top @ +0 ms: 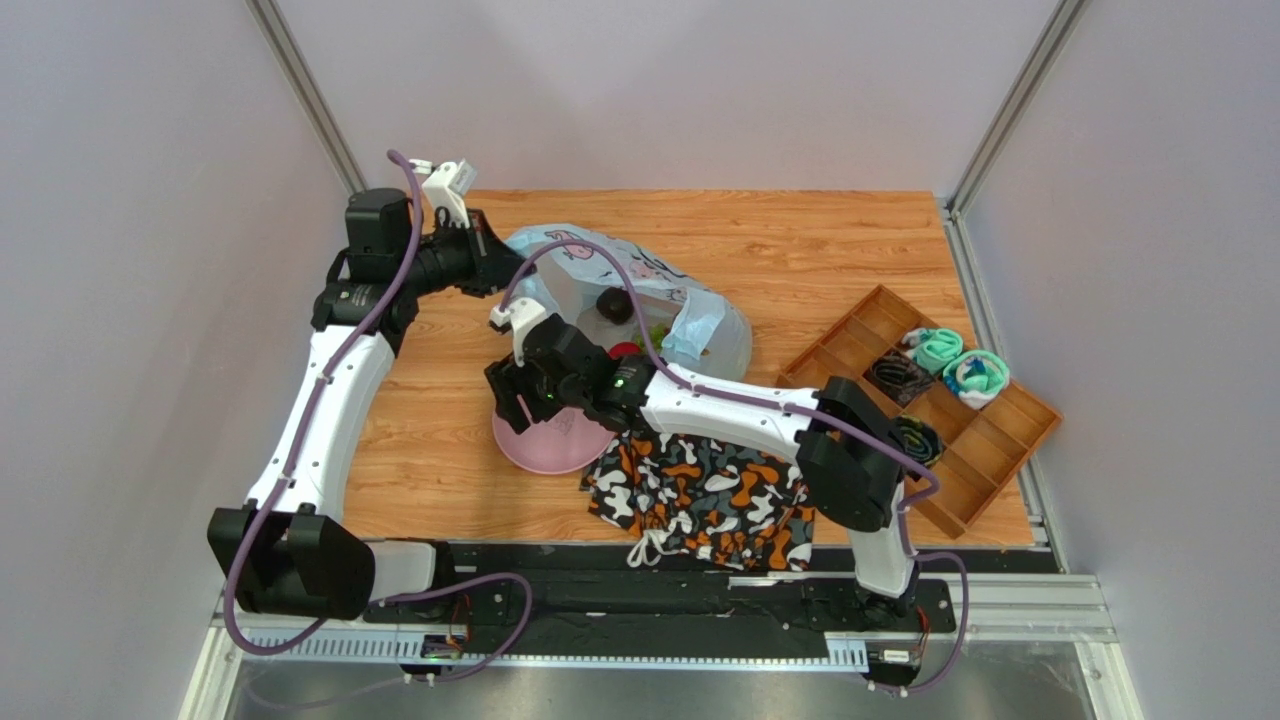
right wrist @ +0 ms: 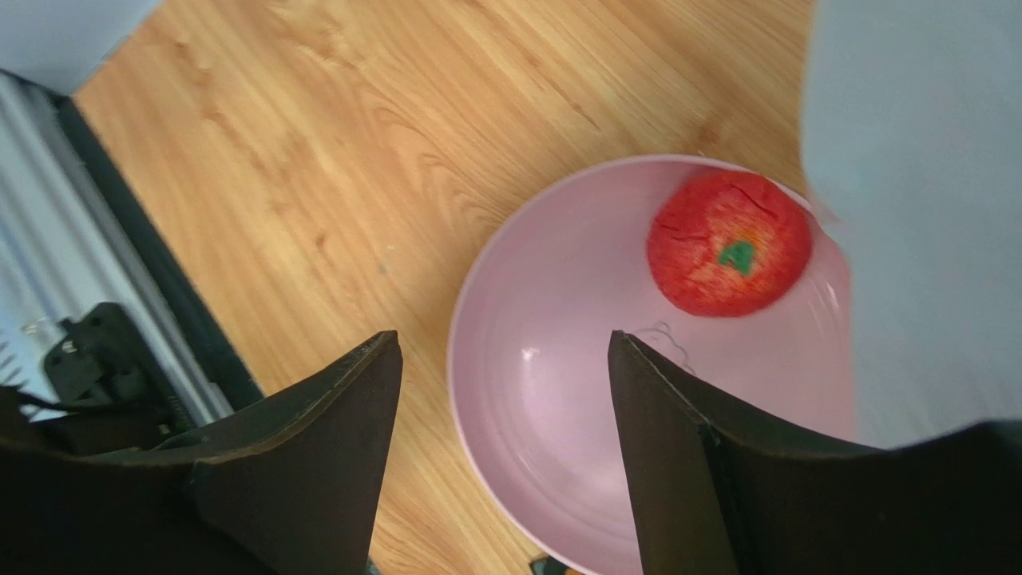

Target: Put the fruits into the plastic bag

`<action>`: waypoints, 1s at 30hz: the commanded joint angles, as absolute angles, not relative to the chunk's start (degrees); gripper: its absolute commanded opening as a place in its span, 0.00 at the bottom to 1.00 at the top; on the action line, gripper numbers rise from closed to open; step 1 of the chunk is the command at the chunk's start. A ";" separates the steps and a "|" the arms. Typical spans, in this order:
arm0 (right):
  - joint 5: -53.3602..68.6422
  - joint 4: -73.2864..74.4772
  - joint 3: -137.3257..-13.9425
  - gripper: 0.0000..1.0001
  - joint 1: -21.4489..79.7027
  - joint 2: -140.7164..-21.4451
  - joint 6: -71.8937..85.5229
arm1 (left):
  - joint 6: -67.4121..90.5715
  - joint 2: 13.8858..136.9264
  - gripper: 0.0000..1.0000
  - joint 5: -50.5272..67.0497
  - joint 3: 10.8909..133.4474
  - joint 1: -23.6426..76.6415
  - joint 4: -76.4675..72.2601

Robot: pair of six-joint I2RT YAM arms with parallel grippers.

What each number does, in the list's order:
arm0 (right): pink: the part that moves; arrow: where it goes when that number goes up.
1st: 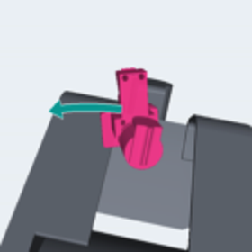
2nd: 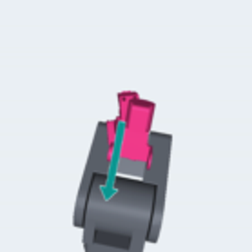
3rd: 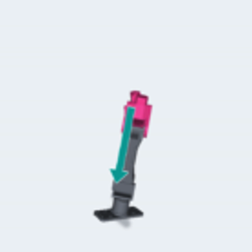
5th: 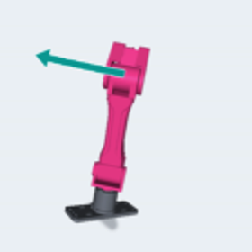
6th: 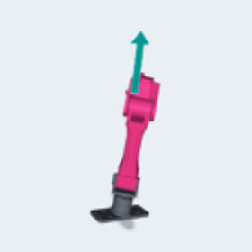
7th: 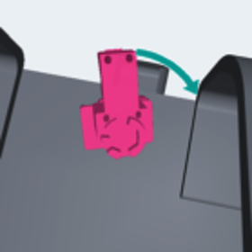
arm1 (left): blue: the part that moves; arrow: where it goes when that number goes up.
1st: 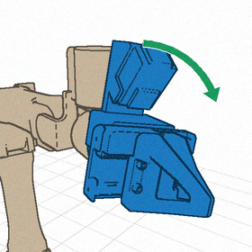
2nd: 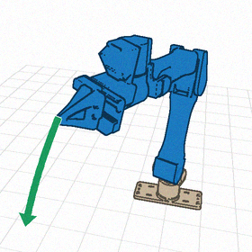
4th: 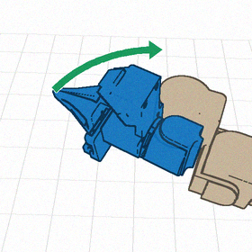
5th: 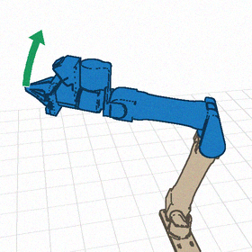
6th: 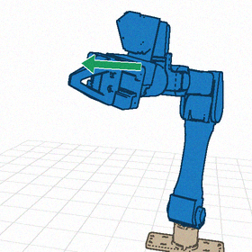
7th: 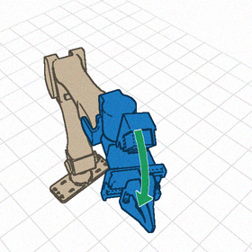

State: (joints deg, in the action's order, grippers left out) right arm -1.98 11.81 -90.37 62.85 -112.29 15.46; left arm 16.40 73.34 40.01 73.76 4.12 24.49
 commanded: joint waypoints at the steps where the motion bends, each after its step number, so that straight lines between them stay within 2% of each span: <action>1: -10.71 15.03 -93.78 0.69 61.70 -113.38 18.71 | 16.70 70.93 0.00 40.61 73.65 4.22 23.03; 12: -15.55 15.91 -95.80 0.78 59.68 -118.73 21.62 | 16.70 71.02 0.00 40.61 73.65 4.22 23.03; 30: -11.08 14.76 -101.16 0.78 57.13 -126.47 21.80 | 16.87 71.02 0.00 40.87 73.74 4.13 22.94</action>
State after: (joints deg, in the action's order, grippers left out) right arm -12.49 16.58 -98.26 57.14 -124.70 21.43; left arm 16.40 72.90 39.79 73.76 4.10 24.47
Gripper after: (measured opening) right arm 0.781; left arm 0.008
